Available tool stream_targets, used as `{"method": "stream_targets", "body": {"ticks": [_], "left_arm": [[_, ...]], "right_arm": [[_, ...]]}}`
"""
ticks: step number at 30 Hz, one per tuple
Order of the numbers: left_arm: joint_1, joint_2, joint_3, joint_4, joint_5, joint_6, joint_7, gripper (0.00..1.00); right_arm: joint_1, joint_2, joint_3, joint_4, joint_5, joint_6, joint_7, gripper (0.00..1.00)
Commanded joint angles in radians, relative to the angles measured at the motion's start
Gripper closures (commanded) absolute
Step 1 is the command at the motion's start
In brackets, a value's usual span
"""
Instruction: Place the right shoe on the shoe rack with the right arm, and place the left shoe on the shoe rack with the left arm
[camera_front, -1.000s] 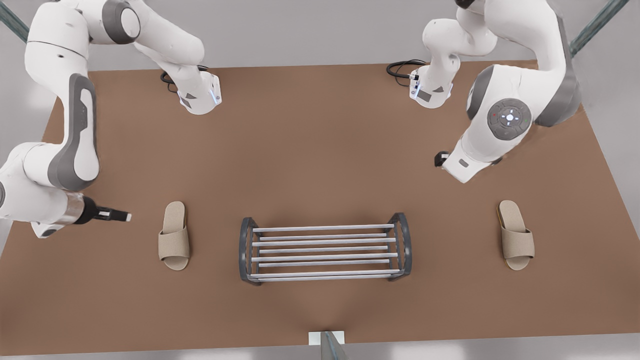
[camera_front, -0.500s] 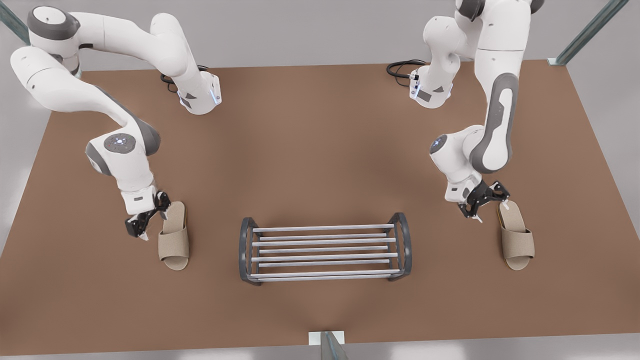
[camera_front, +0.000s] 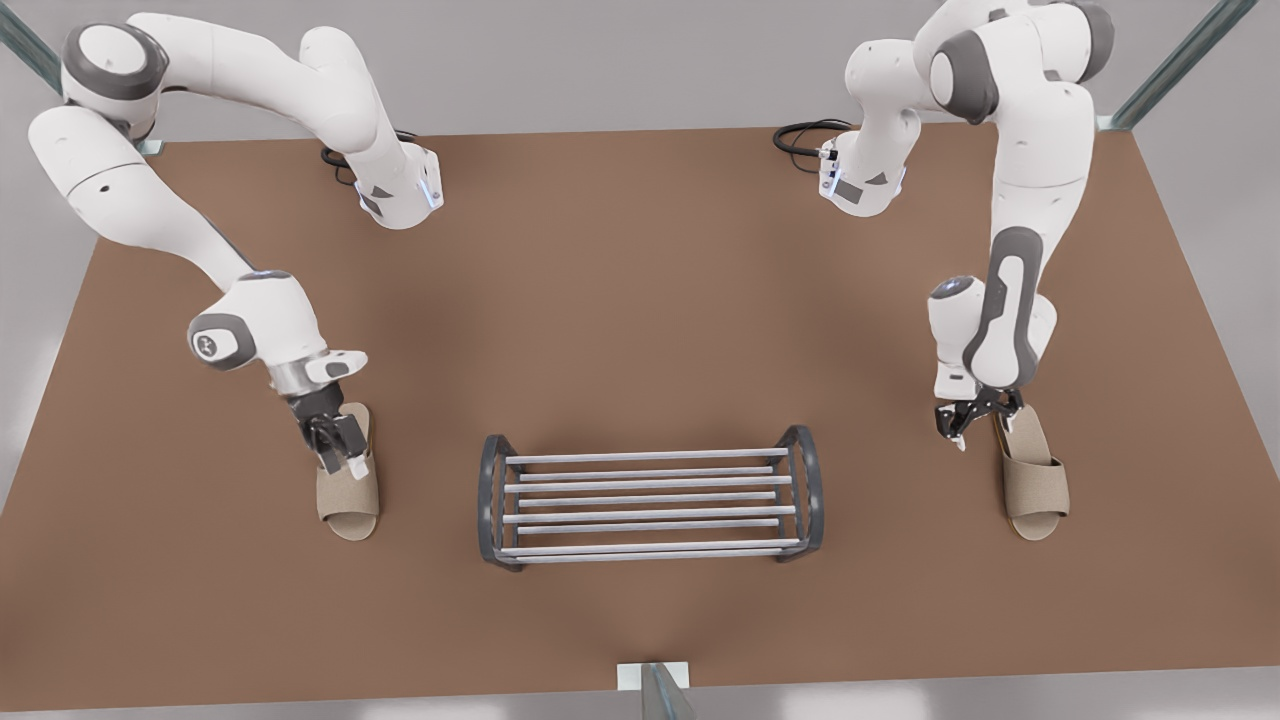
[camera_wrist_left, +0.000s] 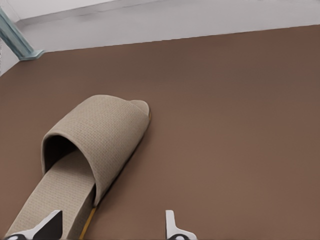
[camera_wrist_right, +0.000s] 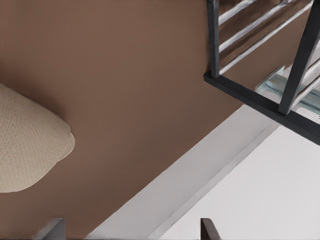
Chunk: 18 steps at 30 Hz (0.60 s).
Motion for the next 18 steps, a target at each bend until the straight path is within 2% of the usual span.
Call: {"method": "stream_targets", "body": {"ticks": [1,3,5,7,9,16,18], "left_arm": [[0.002,0.017,-0.002,0.015,0.119,-0.048,-0.767,0.00],[0.002,0.043,-0.002,0.035,0.261,-0.106,-0.902,0.00],[0.005,0.052,-0.002,0.065,0.276,-0.108,-0.913,0.00],[0.014,0.075,-0.002,0.097,0.281,-0.115,-0.913,0.00],[0.014,0.120,-0.002,0.153,0.281,-0.115,-0.919,0.00],[0.014,0.184,-0.005,0.225,0.281,-0.137,-0.921,0.00],[0.012,0.187,-0.005,0.229,0.284,-0.137,-0.919,0.00]], "right_arm": [[0.011,-0.022,-0.002,0.000,-0.091,0.054,-0.878,0.00],[0.031,-0.019,-0.022,0.006,-0.091,0.041,-0.957,0.00],[0.037,-0.007,-0.088,0.017,-0.117,0.043,-1.025,0.00],[0.049,0.081,-0.140,0.069,-0.186,0.046,-1.025,0.00],[0.040,0.125,-0.163,0.074,-0.229,0.044,-1.023,0.00],[0.016,0.137,-0.149,0.002,-0.272,-0.046,-1.023,0.00],[-0.001,0.131,-0.114,0.003,-0.273,-0.048,-1.023,0.00]]}}
